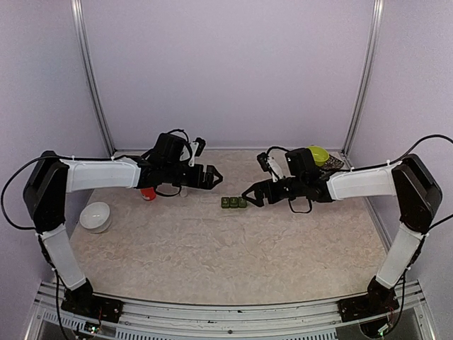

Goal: Sort the pills into containers
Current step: Reset both arms

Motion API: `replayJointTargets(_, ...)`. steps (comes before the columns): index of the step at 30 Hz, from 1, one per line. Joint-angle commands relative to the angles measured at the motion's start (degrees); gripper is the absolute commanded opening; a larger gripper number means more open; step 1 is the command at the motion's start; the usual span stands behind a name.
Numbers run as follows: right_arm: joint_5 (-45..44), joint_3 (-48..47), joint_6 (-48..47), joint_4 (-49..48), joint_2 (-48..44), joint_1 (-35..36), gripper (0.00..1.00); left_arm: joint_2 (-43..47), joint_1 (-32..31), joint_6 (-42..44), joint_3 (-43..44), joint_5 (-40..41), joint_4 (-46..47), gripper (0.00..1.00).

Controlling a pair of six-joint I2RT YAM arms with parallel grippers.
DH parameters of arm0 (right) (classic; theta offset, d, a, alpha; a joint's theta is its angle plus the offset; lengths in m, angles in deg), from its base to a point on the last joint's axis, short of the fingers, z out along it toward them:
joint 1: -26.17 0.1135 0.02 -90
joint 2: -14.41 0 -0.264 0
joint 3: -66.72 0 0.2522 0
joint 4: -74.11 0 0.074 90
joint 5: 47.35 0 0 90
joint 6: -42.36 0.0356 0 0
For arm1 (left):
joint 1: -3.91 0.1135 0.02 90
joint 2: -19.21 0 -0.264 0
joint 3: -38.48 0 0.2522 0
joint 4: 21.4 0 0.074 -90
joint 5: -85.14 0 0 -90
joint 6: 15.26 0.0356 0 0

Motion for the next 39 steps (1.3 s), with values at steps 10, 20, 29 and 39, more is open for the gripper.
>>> replayJointTargets(10, -9.85, 7.59, -3.11, 6.93, -16.64, -7.45, 1.00, 13.37, 2.02, -0.93, -9.67, 8.33, 1.28, 0.99)
replayJointTargets(20, -22.94, 18.33, -8.58, 6.71, -32.79, -12.32, 1.00, 26.62, 6.23, -2.70, -17.98, 13.62, 0.91, 0.99)
replayJointTargets(29, -24.17, 19.05, -7.14, 13.10, -40.06, -14.83, 1.00, 39.65, 7.66, -3.53, -27.22, 23.30, -0.56, 0.99)
replayJointTargets(39, -33.72, 28.27, -6.32, 11.91, -55.30, -14.83, 1.00, 56.34, 8.18, -3.12, -38.26, 27.75, 0.97, 0.99)
